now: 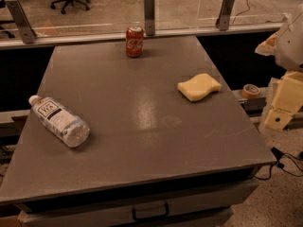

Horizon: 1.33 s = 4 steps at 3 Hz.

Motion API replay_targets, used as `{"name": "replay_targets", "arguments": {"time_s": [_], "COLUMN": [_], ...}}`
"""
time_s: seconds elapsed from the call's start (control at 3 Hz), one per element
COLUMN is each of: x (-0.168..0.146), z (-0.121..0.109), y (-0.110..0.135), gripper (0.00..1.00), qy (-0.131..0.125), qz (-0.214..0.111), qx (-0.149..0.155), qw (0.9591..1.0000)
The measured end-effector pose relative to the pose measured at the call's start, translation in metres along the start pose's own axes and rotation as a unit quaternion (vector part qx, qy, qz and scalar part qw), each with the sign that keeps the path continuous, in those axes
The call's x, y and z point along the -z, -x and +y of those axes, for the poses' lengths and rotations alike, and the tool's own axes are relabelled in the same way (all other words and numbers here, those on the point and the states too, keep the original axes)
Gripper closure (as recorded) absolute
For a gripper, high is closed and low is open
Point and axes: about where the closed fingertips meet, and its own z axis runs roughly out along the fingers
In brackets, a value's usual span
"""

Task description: Move coke can near sponge

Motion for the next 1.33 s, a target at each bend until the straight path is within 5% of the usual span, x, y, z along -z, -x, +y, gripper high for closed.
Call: {"name": "replay_targets", "arguments": {"time_s": [0.67,1.33], "x": [-0.001,-0.086], "z": [-0.003,-0.085], "y": [0.002,0.074], "gripper": [0.0,0.0], "qy": [-0.002,0.005], "qz": [-0.005,-0.106], "qx": [0.005,0.058], "qw": [1.0,0.9927]}}
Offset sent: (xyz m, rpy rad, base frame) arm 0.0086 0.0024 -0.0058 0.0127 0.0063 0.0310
